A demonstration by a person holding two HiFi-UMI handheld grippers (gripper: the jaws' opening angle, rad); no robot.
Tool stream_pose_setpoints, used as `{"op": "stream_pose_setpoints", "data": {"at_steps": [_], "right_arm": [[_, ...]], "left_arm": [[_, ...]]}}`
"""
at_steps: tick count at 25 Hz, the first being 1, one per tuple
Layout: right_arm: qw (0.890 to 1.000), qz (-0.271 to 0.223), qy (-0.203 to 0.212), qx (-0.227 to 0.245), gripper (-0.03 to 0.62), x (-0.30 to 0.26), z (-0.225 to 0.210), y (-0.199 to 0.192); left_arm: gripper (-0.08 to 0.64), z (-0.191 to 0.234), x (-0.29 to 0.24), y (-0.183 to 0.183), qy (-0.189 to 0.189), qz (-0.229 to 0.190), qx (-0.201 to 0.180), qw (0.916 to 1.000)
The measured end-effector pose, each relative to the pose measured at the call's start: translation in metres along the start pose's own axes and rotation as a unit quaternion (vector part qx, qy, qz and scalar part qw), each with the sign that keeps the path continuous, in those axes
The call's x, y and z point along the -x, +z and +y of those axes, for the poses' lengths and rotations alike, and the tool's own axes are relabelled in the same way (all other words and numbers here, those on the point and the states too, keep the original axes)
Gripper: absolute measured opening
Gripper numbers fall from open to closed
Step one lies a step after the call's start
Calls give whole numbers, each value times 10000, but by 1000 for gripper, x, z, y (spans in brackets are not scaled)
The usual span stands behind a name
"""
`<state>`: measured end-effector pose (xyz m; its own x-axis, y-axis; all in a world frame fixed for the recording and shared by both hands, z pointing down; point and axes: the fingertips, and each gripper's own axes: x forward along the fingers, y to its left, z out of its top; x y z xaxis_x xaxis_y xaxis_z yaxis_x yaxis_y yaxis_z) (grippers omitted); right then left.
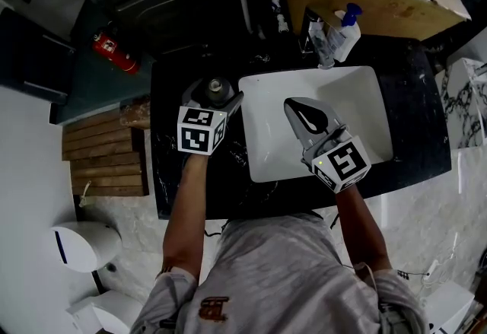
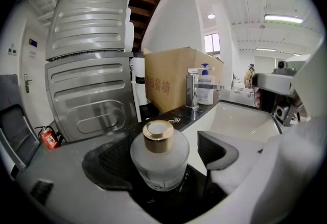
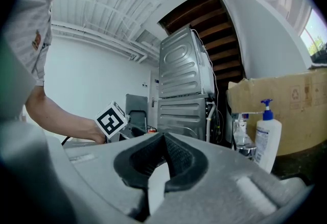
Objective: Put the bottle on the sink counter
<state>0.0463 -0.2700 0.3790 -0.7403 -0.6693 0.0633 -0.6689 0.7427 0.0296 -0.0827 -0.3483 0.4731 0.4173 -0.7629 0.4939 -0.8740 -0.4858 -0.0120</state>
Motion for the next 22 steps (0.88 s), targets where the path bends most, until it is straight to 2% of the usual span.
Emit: {"op": "stream_pose_setpoints", "data": {"at_steps": [4, 9, 13, 18, 22], "right_arm": [[10000, -91, 3, 20, 0, 0, 3, 9], [9995, -295, 40, 99, 0, 1, 8, 32], [9988, -457, 115, 132, 0, 4, 15, 51], [9977, -607, 231, 194, 0, 5, 27, 70], [9966, -755, 322, 99, 0, 8, 35, 83]], "left_arm": [[408, -4, 23, 21, 23, -312, -62, 9995], [408, -26, 62, 61, -199, -1050, -145, 9942], [393, -57, 95, 93, -530, -1761, -261, 9826], [297, -83, 130, 123, -878, -2449, -236, 9653], [217, -98, 150, 136, -1018, -2722, -199, 9566]]}}
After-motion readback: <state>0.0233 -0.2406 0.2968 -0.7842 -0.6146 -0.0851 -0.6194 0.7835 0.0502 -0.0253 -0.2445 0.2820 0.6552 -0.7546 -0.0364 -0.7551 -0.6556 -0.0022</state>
